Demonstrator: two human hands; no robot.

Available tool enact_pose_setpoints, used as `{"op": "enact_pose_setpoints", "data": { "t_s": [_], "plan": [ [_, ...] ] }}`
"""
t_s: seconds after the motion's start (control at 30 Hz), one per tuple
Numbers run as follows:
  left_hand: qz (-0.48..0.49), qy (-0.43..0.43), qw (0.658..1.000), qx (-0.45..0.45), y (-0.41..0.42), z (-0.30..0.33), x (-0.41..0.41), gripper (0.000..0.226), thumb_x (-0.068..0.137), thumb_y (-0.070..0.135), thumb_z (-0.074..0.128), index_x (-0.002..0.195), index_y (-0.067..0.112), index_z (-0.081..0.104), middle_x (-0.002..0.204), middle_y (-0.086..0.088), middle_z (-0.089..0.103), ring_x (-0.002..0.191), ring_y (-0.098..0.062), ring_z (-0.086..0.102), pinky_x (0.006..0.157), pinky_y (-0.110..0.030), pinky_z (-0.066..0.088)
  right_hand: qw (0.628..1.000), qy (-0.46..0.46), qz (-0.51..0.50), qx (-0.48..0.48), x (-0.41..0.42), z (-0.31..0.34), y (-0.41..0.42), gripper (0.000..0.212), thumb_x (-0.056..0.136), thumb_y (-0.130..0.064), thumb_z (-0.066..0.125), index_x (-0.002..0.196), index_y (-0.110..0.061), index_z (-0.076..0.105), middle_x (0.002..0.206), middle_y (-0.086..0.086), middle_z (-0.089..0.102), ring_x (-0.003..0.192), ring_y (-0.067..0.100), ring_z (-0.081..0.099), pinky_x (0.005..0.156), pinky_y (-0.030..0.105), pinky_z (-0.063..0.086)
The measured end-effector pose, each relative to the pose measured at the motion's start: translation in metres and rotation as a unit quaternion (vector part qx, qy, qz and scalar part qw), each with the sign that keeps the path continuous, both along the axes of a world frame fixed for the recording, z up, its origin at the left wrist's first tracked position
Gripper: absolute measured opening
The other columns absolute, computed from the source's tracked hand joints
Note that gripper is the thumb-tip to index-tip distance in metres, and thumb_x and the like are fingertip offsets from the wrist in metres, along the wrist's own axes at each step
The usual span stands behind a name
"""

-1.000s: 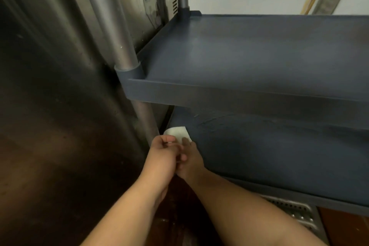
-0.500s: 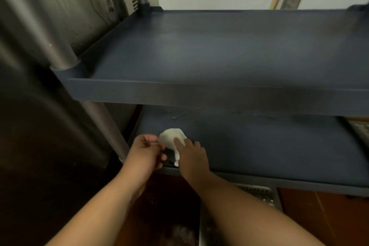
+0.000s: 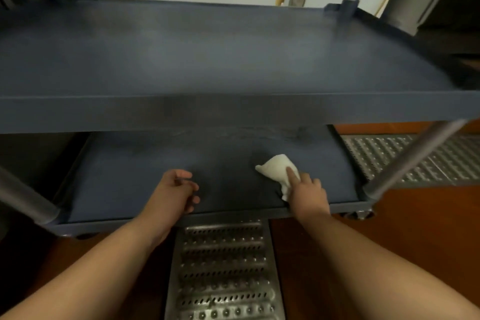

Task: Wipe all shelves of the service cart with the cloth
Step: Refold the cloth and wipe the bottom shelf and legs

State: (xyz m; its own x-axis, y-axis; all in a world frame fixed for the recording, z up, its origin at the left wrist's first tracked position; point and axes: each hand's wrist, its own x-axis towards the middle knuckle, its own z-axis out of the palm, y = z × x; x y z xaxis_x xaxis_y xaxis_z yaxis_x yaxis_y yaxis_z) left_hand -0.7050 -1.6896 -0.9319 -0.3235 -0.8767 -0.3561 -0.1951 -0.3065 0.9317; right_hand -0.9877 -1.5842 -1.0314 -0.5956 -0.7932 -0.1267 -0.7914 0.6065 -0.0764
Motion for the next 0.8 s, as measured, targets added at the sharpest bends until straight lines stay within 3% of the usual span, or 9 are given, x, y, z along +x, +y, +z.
{"op": "enact_pose_setpoints", "data": {
  "t_s": [0.13, 0.3, 0.6, 0.8],
  "plan": [
    [-0.017, 0.012, 1.0, 0.005, 0.009, -0.002, -0.035, 0.021, 0.094, -0.003, 0.046, 0.106, 0.014, 0.046, 0.093, -0.011, 0.055, 0.063, -0.017, 0.054, 0.054, -0.027, 0.041, 0.998, 0.003, -0.063, 0.001, -0.06, -0.001, 0.033, 0.072, 0.1, -0.025, 0.049, 0.16, -0.031, 0.009, 0.149, 0.012, 0.038, 0.126, 0.038, 0.041, 0.101, 0.047, 0.04],
    [-0.034, 0.017, 0.999, 0.009, 0.014, -0.011, -0.062, 0.025, 0.094, -0.003, 0.042, 0.102, 0.019, 0.05, 0.092, -0.009, 0.058, 0.065, -0.018, 0.056, 0.057, -0.028, 0.043, 0.994, 0.004, -0.103, -0.02, -0.09, -0.008, 0.054, 0.075, 0.1, -0.016, 0.046, 0.16, -0.031, 0.004, 0.148, 0.013, 0.04, 0.124, 0.041, 0.044, 0.099, 0.046, 0.041],
    [-0.036, 0.025, 0.999, 0.0, 0.01, -0.011, -0.054, 0.027, 0.095, -0.008, 0.037, 0.109, 0.01, 0.05, 0.089, -0.01, 0.058, 0.067, -0.023, 0.056, 0.061, -0.031, 0.044, 0.984, -0.068, -0.112, -0.124, -0.074, -0.013, 0.054, 0.071, 0.093, -0.02, 0.051, 0.158, -0.031, 0.025, 0.141, 0.013, 0.047, 0.114, 0.038, 0.046, 0.098, 0.044, 0.038],
    [-0.017, 0.019, 1.0, -0.002, -0.009, -0.007, -0.01, 0.029, 0.093, -0.012, 0.035, 0.109, 0.009, 0.049, 0.086, -0.01, 0.056, 0.064, -0.023, 0.054, 0.057, -0.028, 0.041, 0.97, -0.114, -0.103, -0.191, -0.009, -0.008, 0.027, 0.065, 0.093, -0.017, 0.053, 0.155, -0.025, 0.035, 0.146, 0.007, 0.046, 0.117, 0.029, 0.043, 0.104, 0.04, 0.037]
  ]
}}
